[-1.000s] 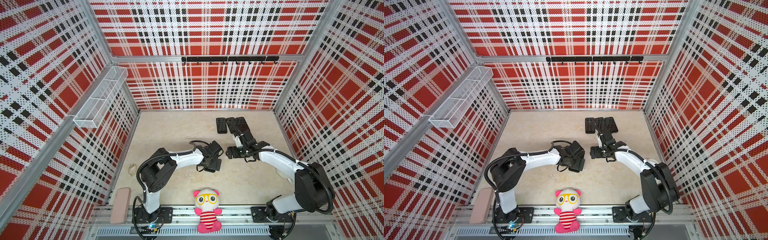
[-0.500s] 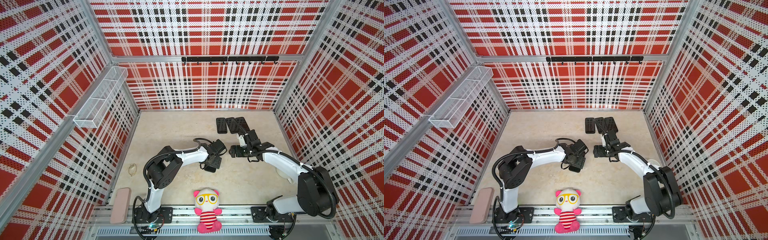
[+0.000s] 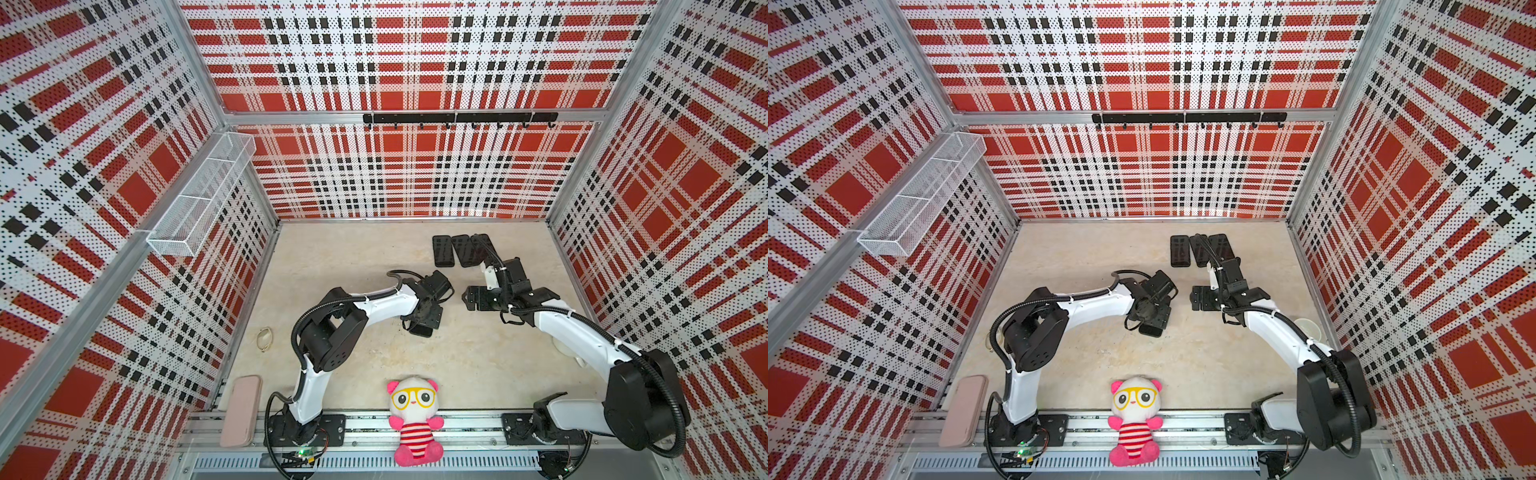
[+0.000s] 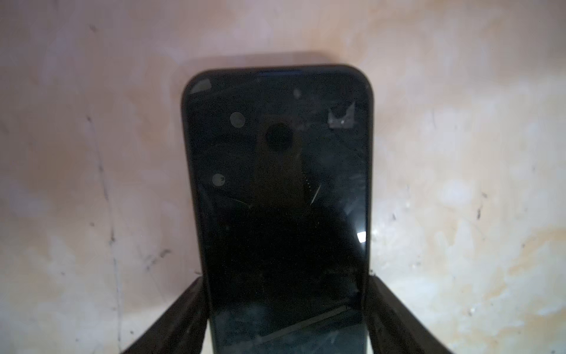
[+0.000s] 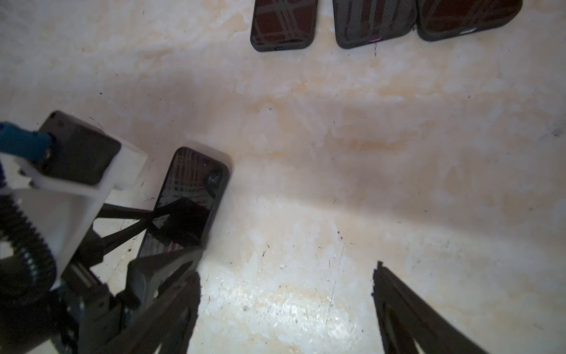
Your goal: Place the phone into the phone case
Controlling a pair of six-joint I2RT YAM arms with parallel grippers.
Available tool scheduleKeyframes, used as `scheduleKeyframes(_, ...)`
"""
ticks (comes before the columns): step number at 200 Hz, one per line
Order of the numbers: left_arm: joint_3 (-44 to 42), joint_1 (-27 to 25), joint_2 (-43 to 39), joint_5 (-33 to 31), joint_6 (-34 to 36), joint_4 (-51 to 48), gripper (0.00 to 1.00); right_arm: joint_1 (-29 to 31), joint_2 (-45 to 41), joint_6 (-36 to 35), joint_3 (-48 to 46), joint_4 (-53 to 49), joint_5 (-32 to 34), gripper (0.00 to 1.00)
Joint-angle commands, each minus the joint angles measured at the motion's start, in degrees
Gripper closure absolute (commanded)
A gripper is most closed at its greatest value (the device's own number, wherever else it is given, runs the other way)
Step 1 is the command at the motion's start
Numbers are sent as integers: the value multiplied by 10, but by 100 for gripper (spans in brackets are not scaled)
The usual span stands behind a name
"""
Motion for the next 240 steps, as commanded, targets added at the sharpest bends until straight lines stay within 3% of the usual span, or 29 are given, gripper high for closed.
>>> scheduleKeyframes(1, 48, 39, 5, -15, 15, 32, 35, -4, -27, 10, -15, 30, 5, 10)
scheduleKeyframes(71, 209, 145, 124, 11, 50, 79, 35, -5, -56, 17, -51, 31, 7, 10)
scheduleKeyframes(117, 342, 163, 224, 25, 49, 93, 34, -5, -64, 16, -59, 25, 16, 10)
scheduleKeyframes(151, 392, 169, 272, 33, 49, 95, 30, -18, -59, 11, -44, 40, 40, 10)
scheduleKeyframes(175, 387, 177, 278, 47, 49, 116, 21, -71, -18, 15, -9, 82, 10, 12)
scheduleKeyframes(195, 359, 181, 271, 77, 50, 156, 13, -117, 38, 28, 26, 134, -42, 21)
scheduleKeyframes(240, 320, 186, 260, 131, 59, 210, 2, -184, 233, 51, 158, 202, -119, 32)
